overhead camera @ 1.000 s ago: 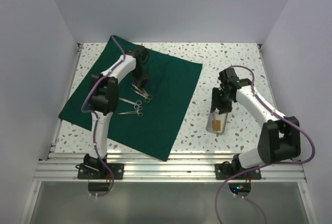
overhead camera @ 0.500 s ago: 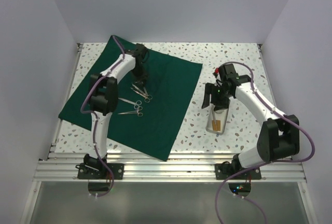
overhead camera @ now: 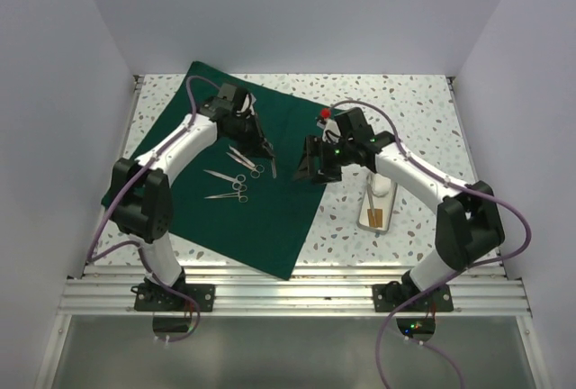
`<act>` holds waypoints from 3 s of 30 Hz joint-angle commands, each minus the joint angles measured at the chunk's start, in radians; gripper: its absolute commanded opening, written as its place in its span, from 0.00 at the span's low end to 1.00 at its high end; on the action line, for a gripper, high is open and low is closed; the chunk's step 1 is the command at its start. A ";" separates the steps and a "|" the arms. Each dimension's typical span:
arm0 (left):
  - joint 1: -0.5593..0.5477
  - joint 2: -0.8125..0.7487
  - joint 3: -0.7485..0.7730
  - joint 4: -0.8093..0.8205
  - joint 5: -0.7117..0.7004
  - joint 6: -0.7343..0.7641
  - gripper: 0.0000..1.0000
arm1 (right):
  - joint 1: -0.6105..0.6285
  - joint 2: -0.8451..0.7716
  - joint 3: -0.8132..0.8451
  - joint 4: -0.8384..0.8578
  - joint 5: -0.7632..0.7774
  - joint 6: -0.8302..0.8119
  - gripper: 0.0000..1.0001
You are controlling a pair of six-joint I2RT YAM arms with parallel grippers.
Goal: Prepare the surgical pack
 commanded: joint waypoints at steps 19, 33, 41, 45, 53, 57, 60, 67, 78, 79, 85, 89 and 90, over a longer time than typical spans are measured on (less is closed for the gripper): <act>-0.108 -0.068 -0.041 0.111 0.087 -0.106 0.00 | 0.071 0.169 0.131 0.131 0.077 0.137 0.45; 0.085 -0.030 -0.019 0.130 0.078 0.035 0.60 | -0.025 0.056 0.059 -0.109 0.207 0.053 0.00; 0.168 0.131 0.045 0.075 -0.041 0.035 0.54 | -0.134 -0.150 -0.102 -0.424 0.529 -0.084 0.00; 0.169 0.197 0.104 0.053 -0.135 0.026 0.53 | -0.166 -0.174 -0.193 -0.404 0.553 -0.078 0.01; 0.169 0.324 0.251 -0.053 -0.235 0.017 0.59 | -0.220 -0.118 -0.251 -0.330 0.589 -0.133 0.03; 0.169 0.346 0.271 -0.085 -0.260 0.015 0.59 | -0.231 -0.085 -0.256 -0.321 0.605 -0.165 0.07; 0.169 0.343 0.265 -0.103 -0.277 0.005 0.58 | -0.231 -0.070 -0.257 -0.317 0.605 -0.170 0.14; 0.169 0.346 0.266 -0.128 -0.346 -0.011 0.54 | -0.231 -0.082 -0.227 -0.333 0.603 -0.179 0.45; 0.169 0.417 0.314 -0.102 -0.355 -0.031 0.42 | -0.231 -0.200 -0.144 -0.393 0.579 -0.179 0.46; 0.169 0.423 0.321 -0.099 -0.357 -0.032 0.41 | -0.231 -0.208 -0.144 -0.398 0.576 -0.177 0.46; 0.169 0.455 0.351 -0.100 -0.360 -0.026 0.28 | -0.231 -0.245 -0.156 -0.399 0.557 -0.171 0.46; 0.169 0.453 0.351 -0.085 -0.311 0.001 0.01 | -0.231 -0.234 -0.129 -0.399 0.475 -0.188 0.46; 0.169 0.446 0.351 -0.085 -0.302 0.008 0.00 | -0.229 -0.221 -0.116 -0.395 0.426 -0.191 0.46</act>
